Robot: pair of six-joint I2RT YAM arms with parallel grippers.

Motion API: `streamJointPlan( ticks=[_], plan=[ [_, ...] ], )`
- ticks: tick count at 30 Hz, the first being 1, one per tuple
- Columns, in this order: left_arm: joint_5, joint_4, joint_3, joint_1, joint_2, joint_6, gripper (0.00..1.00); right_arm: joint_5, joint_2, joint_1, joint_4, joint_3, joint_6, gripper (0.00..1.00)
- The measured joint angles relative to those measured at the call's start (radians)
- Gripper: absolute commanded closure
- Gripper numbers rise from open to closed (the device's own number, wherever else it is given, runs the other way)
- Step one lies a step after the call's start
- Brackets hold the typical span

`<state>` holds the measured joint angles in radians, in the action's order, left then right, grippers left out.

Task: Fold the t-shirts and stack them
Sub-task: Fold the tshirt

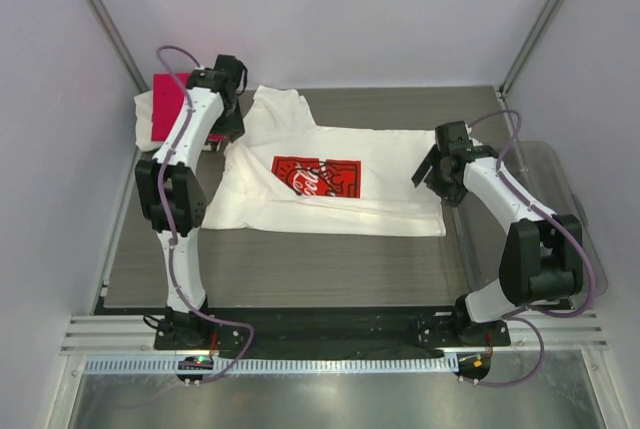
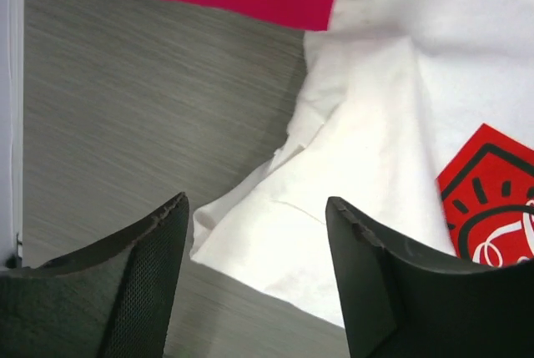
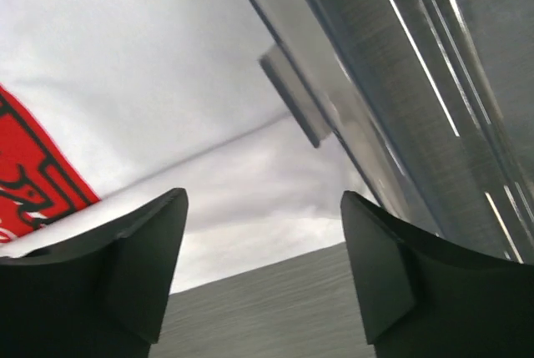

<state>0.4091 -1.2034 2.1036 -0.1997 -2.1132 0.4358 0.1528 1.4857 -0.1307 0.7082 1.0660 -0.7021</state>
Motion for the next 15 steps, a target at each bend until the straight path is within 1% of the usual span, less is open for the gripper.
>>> streamJointPlan(
  ticks=[1,2,4,7,9,12,15],
  plan=[
    [-0.004,-0.002,0.004,0.016,0.003,0.004,0.30,-0.005,0.014,0.005,-0.002,0.020,0.003,0.11],
    [-0.009,-0.004,-0.006,0.027,0.019,0.006,0.29,-0.017,0.020,0.007,-0.004,0.037,0.006,0.10],
    [-0.014,0.021,-0.100,0.051,0.094,0.019,0.27,-0.022,0.017,0.010,-0.006,0.060,0.010,0.09],
    [-0.040,0.073,-0.365,0.064,0.302,0.062,0.27,-0.023,-0.015,0.001,-0.008,0.069,0.015,0.09],
    [-0.080,0.122,-0.566,0.080,0.474,0.103,0.26,-0.021,-0.051,-0.017,-0.004,0.065,0.015,0.09],
    [-0.166,0.226,-0.851,0.142,0.711,0.178,0.23,-0.021,-0.130,-0.088,-0.011,0.031,0.011,0.09],
    [-0.232,0.322,-1.082,0.212,0.829,0.249,0.22,-0.040,-0.180,-0.184,-0.041,-0.029,0.002,0.10]
  ],
)
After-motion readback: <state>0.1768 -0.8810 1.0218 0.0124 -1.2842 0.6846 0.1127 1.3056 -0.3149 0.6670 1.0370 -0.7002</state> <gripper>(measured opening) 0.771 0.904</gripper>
